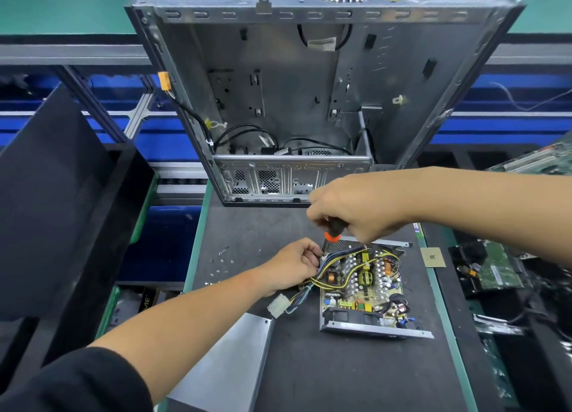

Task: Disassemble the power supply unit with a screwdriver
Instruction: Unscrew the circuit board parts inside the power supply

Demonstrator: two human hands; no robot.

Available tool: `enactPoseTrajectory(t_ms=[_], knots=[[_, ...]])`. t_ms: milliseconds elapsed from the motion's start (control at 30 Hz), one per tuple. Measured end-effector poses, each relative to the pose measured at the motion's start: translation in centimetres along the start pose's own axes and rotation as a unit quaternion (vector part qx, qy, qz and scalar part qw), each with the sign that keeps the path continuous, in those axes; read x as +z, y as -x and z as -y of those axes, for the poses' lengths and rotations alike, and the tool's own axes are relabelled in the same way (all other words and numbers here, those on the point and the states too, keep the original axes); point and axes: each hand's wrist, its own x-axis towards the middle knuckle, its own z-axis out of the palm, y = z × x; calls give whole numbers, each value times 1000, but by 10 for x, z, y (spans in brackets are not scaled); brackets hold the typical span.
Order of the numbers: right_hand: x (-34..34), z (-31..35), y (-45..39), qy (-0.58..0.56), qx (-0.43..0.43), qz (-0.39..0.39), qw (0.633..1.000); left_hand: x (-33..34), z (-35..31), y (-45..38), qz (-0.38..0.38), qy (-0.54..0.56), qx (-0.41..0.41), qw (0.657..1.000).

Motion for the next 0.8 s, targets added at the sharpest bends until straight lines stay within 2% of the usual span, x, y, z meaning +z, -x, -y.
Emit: enactPoseTrajectory(t_ms=[67,167,333,467,567,667,800], knots=[[2,0,2,-12,28,-3,1000,0,1,-1,5,11,1,1000],[5,5,3,58,86,7,995,0,2,-3,10,16,-1,1000],[0,8,0,-3,-2,-25,1000,-2,6,-5,15,36,-1,999],[-4,8,-4,-68,-1,-1,998,-1,8,-6,10,21,1,1000],[-4,10,-6,-9,53,-26,998,-2,6,-5,11,8,5,1000],[-10,12,-9,48,126,-4,991,-2,5,-4,13,10,1,1000],[-12,12,-15,50,61,22,997,-2,5,-2,18,16,5,1000]])
